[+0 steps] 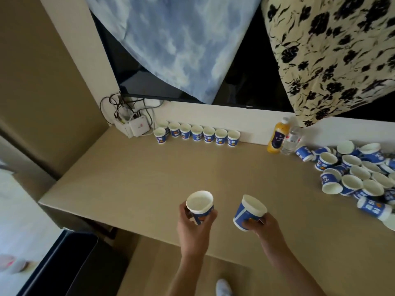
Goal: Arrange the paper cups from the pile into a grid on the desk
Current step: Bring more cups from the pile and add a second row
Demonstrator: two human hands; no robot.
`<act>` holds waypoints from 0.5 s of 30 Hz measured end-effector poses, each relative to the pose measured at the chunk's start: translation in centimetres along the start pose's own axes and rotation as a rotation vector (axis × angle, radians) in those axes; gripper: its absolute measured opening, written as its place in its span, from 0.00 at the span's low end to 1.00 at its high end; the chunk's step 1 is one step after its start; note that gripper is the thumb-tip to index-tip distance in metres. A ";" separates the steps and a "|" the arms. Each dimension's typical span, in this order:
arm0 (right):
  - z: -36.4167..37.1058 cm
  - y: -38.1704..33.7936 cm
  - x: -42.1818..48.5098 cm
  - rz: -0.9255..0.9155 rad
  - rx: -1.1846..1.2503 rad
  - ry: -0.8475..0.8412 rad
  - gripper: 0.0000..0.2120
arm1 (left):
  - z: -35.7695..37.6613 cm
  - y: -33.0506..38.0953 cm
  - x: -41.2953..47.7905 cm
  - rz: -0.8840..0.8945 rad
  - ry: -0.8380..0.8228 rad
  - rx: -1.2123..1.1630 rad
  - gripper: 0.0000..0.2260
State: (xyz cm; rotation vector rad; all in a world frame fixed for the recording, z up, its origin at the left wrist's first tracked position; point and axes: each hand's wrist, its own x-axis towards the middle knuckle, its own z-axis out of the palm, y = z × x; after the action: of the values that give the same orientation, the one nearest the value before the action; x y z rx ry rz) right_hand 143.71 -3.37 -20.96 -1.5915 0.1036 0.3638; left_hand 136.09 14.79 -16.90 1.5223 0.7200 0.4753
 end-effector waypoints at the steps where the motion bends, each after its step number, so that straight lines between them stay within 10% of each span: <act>1: 0.8 -0.4 0.7 0.001 0.006 0.009 0.34 | -0.2 -0.1 1.2 0.003 -0.006 -0.002 0.23; 15: 12.5 -2.3 13.1 0.124 -0.002 0.012 0.37 | -4.2 -1.3 17.7 -0.036 -0.040 0.131 0.23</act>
State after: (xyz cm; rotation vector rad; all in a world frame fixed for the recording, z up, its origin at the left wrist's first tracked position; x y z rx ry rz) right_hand 154.67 11.13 -22.79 -1.5936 0.2115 0.4507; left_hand 145.69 30.01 -20.03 1.6338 0.7581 0.3753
